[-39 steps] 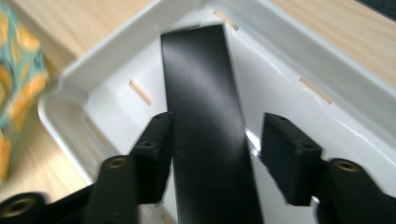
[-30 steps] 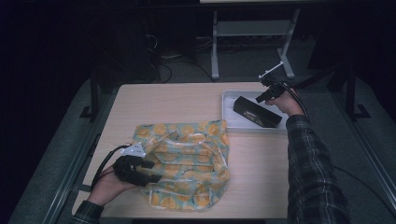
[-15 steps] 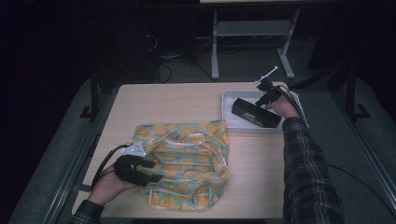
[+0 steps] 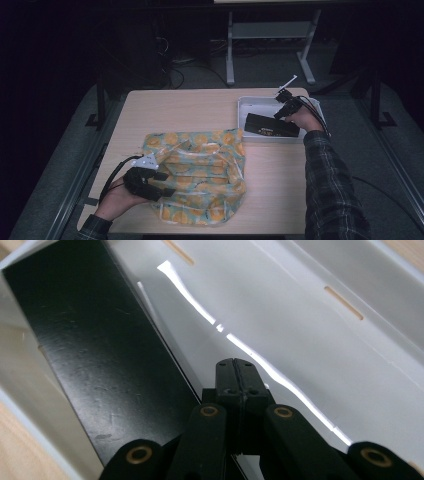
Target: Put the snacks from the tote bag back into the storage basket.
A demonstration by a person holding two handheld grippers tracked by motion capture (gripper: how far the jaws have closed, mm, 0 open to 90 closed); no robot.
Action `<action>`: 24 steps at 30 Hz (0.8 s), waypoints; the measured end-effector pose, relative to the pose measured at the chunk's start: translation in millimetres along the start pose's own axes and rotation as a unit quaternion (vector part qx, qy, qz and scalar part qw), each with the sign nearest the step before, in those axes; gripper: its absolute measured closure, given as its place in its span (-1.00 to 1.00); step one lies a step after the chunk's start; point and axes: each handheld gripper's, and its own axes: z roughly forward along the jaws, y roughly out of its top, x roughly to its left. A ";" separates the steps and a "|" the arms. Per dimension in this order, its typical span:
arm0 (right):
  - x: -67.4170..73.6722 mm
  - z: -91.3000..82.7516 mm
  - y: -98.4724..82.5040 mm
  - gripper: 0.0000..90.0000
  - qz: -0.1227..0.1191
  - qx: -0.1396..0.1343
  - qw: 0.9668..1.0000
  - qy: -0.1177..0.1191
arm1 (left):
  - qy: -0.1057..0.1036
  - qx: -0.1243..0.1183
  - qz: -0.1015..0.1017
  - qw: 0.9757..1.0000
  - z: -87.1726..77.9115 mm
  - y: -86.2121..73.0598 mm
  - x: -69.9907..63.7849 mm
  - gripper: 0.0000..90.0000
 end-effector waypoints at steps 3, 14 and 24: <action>1.8 -1.1 -0.7 0.99 -0.005 0.003 1.000 0.000 | -0.001 -0.001 0.002 1.000 0.2 0.2 -0.6 -0.22; 9.4 -0.4 -1.6 0.99 -0.016 0.015 1.000 0.002 | 0.002 -0.002 0.002 1.000 -1.7 -0.7 -1.9 -0.22; 10.7 -0.1 -7.4 0.99 -0.013 0.017 1.000 0.003 | 0.002 0.000 0.004 1.000 -2.0 -0.7 -2.9 -0.22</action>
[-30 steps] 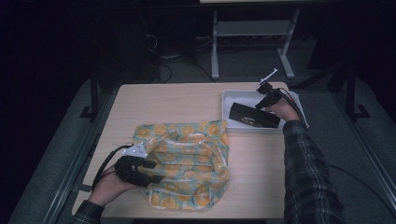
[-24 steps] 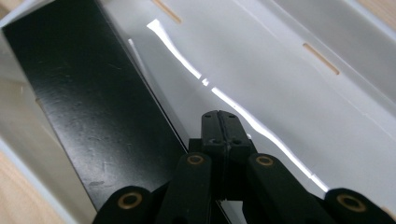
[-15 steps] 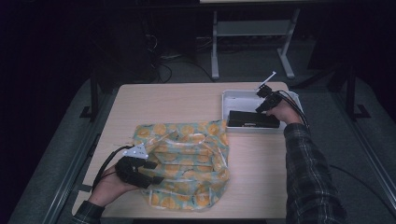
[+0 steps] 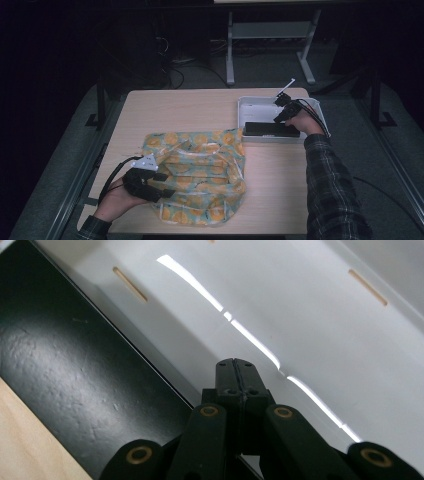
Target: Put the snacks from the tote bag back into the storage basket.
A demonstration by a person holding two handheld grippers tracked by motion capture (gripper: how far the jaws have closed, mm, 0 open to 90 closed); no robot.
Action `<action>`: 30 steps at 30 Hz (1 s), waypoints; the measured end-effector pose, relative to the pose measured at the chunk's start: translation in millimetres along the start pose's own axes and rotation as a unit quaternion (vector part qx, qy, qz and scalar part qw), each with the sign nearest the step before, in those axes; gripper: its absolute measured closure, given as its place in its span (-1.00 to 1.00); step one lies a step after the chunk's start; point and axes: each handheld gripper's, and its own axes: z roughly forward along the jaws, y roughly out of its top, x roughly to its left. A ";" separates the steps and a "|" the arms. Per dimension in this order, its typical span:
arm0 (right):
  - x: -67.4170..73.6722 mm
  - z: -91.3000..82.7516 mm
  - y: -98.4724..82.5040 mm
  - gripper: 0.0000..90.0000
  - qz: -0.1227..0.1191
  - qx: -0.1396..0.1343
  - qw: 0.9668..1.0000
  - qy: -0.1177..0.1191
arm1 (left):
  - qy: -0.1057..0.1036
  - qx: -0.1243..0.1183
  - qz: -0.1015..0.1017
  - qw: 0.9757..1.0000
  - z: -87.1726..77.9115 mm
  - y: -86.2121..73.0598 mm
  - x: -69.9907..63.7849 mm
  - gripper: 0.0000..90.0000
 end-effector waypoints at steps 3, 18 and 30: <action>-1.0 -0.6 -2.5 0.99 0.002 -0.002 1.000 0.001 | -0.002 -0.001 -0.001 1.000 0.6 0.4 -0.7 -0.22; 20.7 -45.5 -5.6 0.24 0.011 -0.084 0.996 -0.014 | -0.002 0.000 0.002 1.000 2.6 0.0 0.6 -0.22; 60.3 -67.8 -43.9 -0.08 0.012 -0.137 0.990 0.012 | -0.001 -0.007 0.003 1.000 4.4 2.1 1.0 -0.23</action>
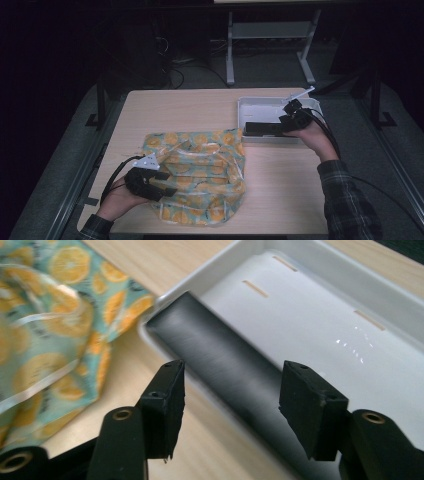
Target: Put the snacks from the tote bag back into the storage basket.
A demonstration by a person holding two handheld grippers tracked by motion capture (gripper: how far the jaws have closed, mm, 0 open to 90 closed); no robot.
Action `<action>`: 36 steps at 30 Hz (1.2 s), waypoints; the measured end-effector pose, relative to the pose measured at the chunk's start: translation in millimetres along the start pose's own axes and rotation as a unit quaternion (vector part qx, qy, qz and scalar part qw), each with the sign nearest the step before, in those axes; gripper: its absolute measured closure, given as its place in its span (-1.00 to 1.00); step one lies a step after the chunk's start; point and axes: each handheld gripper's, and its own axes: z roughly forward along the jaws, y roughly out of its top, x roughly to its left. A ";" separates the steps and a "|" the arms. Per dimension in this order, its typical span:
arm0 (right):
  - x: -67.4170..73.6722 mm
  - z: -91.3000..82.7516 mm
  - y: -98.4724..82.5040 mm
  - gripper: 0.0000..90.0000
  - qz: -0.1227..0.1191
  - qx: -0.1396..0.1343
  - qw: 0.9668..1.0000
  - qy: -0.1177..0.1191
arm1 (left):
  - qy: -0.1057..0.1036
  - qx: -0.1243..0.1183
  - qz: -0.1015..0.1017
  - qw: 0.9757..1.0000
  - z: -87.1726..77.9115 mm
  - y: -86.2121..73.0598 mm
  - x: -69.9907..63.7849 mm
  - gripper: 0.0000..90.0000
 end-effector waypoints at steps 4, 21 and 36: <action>10.9 -4.7 -11.8 -0.12 -0.015 -0.012 1.000 -0.004 | -0.001 0.003 0.001 1.000 1.6 1.0 0.3 -0.23; 63.4 -16.0 -47.3 -0.35 -0.056 -0.022 0.998 0.013 | -0.005 0.005 0.005 1.000 5.5 -0.1 -1.6 -0.24; 101.3 -18.1 -79.9 -0.38 -0.074 -0.015 0.996 0.039 | -0.005 0.004 0.012 1.000 7.2 -0.2 -3.1 -0.25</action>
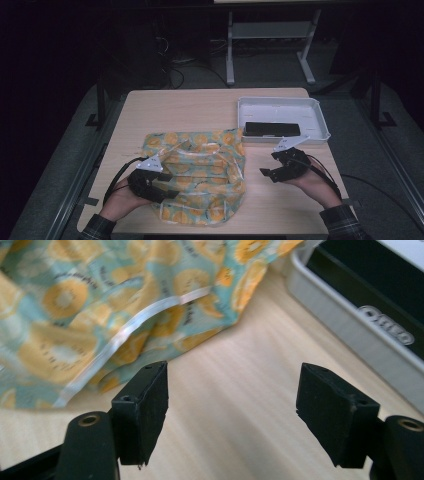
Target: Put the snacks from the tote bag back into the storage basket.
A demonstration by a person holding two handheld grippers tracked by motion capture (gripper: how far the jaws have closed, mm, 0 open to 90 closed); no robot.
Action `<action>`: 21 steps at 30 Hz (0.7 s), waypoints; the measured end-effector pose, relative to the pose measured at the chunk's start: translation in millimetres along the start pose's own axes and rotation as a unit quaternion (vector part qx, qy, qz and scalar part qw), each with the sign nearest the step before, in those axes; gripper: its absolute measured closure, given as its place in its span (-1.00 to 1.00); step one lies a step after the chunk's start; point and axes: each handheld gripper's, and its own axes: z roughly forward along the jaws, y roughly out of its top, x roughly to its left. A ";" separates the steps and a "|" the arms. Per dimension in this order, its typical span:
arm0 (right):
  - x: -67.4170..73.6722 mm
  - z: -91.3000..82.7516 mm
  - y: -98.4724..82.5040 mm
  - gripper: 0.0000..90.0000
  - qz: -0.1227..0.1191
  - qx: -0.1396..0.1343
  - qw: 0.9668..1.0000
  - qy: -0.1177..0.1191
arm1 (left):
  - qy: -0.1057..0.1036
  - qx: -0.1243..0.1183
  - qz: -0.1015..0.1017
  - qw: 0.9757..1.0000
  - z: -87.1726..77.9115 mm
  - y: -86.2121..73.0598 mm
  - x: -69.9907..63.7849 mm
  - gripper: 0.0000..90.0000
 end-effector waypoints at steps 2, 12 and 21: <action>5.9 0.1 -3.1 -0.38 -0.005 0.000 1.000 0.003 | 0.000 0.000 0.001 1.000 -0.2 0.0 -0.2 -0.25; 31.6 -2.3 -16.9 -0.39 -0.013 -0.013 1.000 0.019 | -0.004 0.007 0.017 1.000 3.4 0.4 -2.7 -0.26; 45.2 4.3 -25.6 -0.44 -0.025 -0.010 0.999 0.035 | -0.008 0.008 0.019 1.000 5.8 0.0 -4.8 -0.26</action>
